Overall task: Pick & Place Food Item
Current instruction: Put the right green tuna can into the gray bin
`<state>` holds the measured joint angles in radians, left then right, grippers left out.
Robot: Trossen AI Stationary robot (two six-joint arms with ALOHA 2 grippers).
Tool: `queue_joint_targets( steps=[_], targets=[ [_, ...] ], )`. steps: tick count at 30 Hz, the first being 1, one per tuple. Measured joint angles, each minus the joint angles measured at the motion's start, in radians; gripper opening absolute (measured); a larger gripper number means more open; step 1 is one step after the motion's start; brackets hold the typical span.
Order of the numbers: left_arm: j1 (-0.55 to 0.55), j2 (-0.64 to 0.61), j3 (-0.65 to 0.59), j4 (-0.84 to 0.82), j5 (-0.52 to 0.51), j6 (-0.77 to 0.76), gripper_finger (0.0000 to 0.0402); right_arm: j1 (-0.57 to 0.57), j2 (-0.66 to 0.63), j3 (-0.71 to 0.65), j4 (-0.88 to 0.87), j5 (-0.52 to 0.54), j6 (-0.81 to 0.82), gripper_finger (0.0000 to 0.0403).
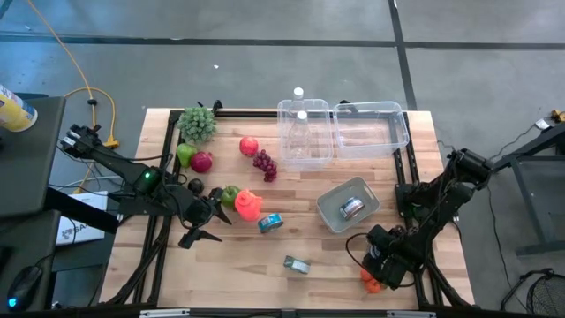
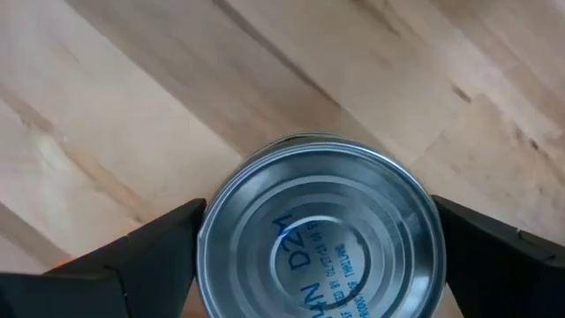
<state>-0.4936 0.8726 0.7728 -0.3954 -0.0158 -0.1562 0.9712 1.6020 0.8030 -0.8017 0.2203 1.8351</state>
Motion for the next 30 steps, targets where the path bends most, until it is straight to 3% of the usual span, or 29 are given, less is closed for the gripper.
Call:
queue_joint_targets(
  steps=[11,21,30],
  targets=[
    [0.0,0.0,0.0,0.0,0.0,0.0,0.0246,0.004,-0.02,-0.004,-0.002,0.163,0.0,0.0371],
    [0.0,0.0,0.0,0.0,0.0,0.0,0.0246,0.004,-0.047,0.012,-0.042,0.196,-0.004,0.0371],
    [0.0,0.0,0.0,0.0,0.0,0.0,0.0246,0.003,-0.12,0.149,-0.236,0.443,-0.072,0.0371]
  ],
)
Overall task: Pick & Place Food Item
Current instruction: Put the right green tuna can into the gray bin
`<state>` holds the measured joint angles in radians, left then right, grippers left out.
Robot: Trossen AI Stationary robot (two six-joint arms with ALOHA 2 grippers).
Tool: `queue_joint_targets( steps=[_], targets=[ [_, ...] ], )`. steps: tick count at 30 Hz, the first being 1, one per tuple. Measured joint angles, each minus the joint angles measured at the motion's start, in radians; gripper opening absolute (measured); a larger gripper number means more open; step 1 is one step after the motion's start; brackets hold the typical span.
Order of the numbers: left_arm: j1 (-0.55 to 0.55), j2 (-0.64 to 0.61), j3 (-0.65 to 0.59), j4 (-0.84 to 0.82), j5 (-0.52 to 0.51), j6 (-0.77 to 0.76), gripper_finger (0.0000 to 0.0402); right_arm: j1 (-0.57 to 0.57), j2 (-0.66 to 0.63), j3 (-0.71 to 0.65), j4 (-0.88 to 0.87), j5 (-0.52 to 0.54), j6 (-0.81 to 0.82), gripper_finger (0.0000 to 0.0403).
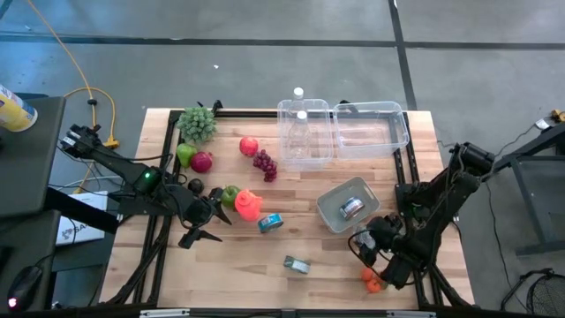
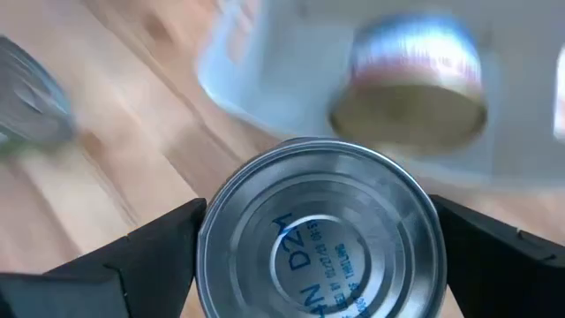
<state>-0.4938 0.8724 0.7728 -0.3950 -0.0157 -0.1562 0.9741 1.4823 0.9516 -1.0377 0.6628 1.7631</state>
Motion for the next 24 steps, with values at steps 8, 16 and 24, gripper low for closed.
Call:
queue_joint_targets(
  steps=[8,16,24],
  targets=[
    [0.0,0.0,0.0,0.0,0.0,0.0,0.0246,-0.003,-0.008,0.07,-0.006,0.36,-0.111,0.0371],
    [0.0,0.0,0.0,0.0,0.0,0.0,0.0246,-0.081,0.018,0.015,-0.001,0.459,-0.06,0.0371],
    [0.0,0.0,0.0,0.0,0.0,0.0,0.0246,-0.083,0.024,-0.021,-0.022,0.348,0.063,0.0371]
  ],
)
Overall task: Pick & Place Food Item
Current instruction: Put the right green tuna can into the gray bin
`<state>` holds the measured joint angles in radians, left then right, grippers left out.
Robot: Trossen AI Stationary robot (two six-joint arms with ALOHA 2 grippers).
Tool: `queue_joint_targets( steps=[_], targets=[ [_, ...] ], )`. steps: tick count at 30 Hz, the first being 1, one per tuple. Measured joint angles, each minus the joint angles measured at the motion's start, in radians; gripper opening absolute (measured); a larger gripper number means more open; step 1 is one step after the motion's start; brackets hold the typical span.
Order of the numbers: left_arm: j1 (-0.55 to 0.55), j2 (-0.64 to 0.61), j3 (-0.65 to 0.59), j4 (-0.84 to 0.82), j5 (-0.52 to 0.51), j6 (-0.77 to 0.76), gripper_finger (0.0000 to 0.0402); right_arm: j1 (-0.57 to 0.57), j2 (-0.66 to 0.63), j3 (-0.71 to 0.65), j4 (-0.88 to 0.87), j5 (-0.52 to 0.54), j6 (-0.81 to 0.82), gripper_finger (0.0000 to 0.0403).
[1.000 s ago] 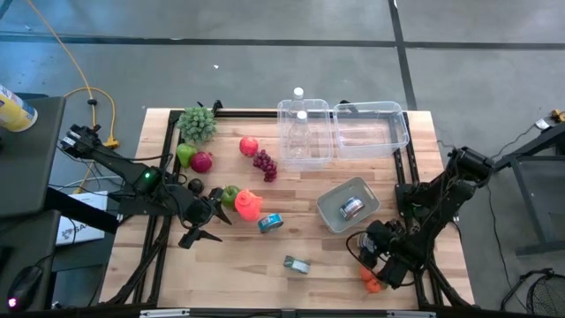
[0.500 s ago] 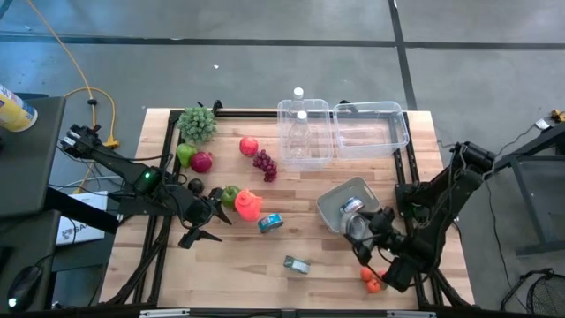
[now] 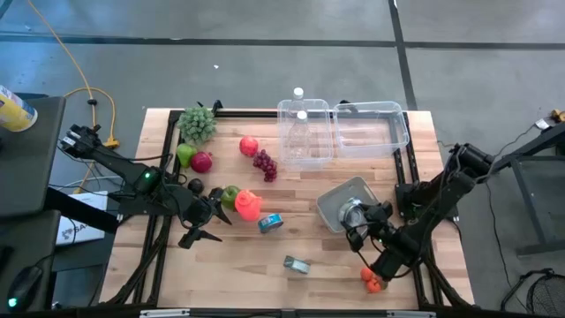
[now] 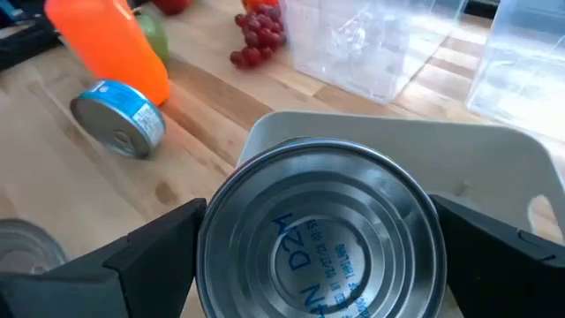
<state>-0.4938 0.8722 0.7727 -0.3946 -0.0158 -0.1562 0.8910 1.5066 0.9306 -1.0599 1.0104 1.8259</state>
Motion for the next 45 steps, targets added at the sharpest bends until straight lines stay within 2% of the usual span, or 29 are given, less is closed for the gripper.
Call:
queue_joint_targets(
  steps=[5,9,15,18,22,25,28,30,33,37,39,42,45],
  targets=[
    [0.0,0.0,0.0,0.0,0.0,0.0,0.0246,-0.002,0.004,-0.019,-0.059,-0.022,0.085,0.0371],
    [0.0,0.0,0.0,0.0,0.0,0.0,0.0246,-0.03,0.004,-0.091,-0.034,-0.022,0.143,0.0371],
    [0.0,0.0,0.0,0.0,0.0,0.0,0.0246,-0.087,0.005,-0.174,0.036,0.007,0.137,0.0371],
    [0.0,0.0,0.0,0.0,0.0,0.0,0.0246,-0.113,0.005,-0.178,0.048,0.005,0.086,0.0385],
    [0.0,0.0,0.0,0.0,0.0,0.0,0.0246,-0.134,0.005,-0.178,0.056,0.013,0.0,0.0365],
    [0.0,0.0,0.0,0.0,0.0,0.0,0.0246,-0.144,0.005,-0.178,0.069,0.013,-0.041,0.0365],
    [0.0,0.0,0.0,0.0,0.0,0.0,0.0246,-0.146,0.005,-0.178,0.073,0.013,-0.047,0.0386],
    [0.0,0.0,0.0,0.0,0.0,0.0,0.0246,-0.146,0.005,-0.178,0.073,0.019,-0.057,0.0379],
    [0.0,0.0,0.0,0.0,0.0,0.0,0.0246,-0.146,0.005,-0.178,0.073,0.044,-0.116,0.0366],
    [0.0,0.0,0.0,0.0,0.0,0.0,0.0246,-0.147,0.005,-0.178,0.072,0.111,-0.154,0.0388],
    [0.0,0.0,0.0,0.0,0.0,0.0,0.0246,-0.147,0.005,-0.178,0.073,0.136,-0.151,0.0384],
    [0.0,0.0,0.0,0.0,0.0,0.0,0.0246,-0.147,0.005,-0.178,0.08,0.104,-0.149,0.0372],
    [0.0,0.0,0.0,0.0,0.0,0.0,0.0246,-0.147,0.005,-0.177,0.087,0.031,-0.151,0.0385]
  ],
)
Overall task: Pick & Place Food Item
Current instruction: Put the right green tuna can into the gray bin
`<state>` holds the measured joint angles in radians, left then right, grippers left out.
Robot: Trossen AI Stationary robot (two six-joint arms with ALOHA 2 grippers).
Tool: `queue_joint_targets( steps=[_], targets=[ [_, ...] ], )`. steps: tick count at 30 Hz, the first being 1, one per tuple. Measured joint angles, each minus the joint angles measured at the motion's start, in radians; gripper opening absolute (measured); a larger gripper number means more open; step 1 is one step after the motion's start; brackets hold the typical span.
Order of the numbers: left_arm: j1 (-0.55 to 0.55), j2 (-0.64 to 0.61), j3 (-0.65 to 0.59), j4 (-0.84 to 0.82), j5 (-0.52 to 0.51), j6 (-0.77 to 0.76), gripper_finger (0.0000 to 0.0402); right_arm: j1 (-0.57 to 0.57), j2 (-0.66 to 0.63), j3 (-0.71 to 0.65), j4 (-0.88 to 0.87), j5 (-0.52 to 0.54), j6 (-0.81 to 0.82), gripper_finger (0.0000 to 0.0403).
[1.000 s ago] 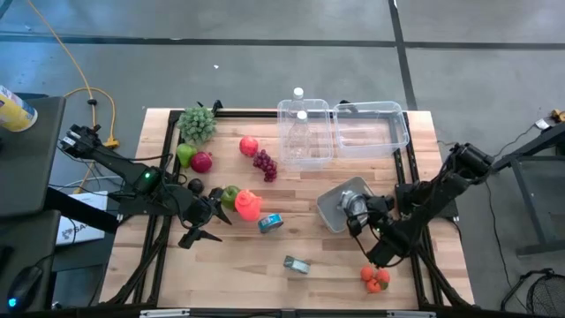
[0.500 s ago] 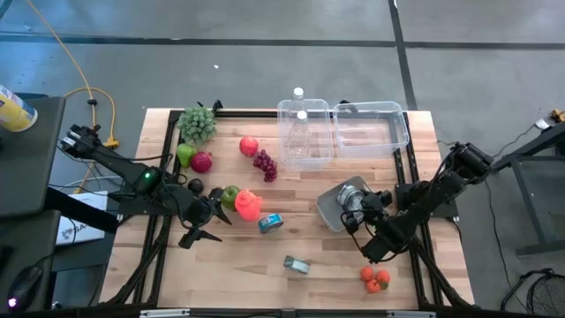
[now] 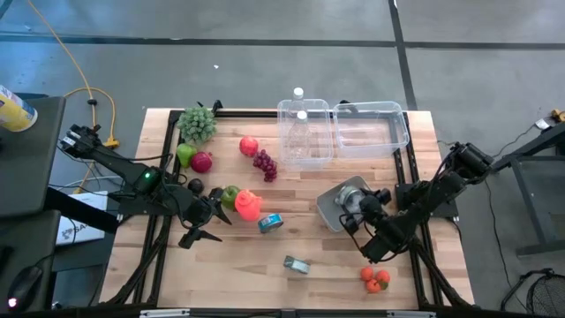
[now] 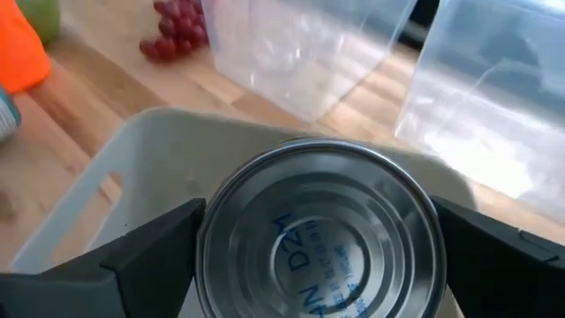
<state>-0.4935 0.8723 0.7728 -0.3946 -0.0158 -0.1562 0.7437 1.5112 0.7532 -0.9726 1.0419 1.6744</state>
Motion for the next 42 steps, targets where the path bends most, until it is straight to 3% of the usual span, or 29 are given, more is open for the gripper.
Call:
queue_joint_targets(
  steps=[15,21,28,35,42],
  targets=[
    [0.0,0.0,0.0,0.0,0.0,0.0,0.0246,-0.025,0.0,0.0,0.137,-0.019,-0.062,0.0386],
    [0.0,0.0,0.0,0.0,0.0,0.0,0.0246,-0.011,0.0,0.0,0.156,0.122,0.041,0.0392],
    [0.0,0.0,0.0,0.0,0.0,0.0,0.0246,0.02,0.034,0.0,0.33,0.164,-0.148,0.0397],
    [0.0,0.0,0.0,0.0,0.0,0.0,0.0246,0.03,0.144,0.0,0.5,0.157,-0.19,0.0397],
    [0.0,0.0,0.0,0.0,0.0,0.0,0.0246,0.042,0.173,0.001,0.526,0.111,-0.213,0.0396]
  ],
)
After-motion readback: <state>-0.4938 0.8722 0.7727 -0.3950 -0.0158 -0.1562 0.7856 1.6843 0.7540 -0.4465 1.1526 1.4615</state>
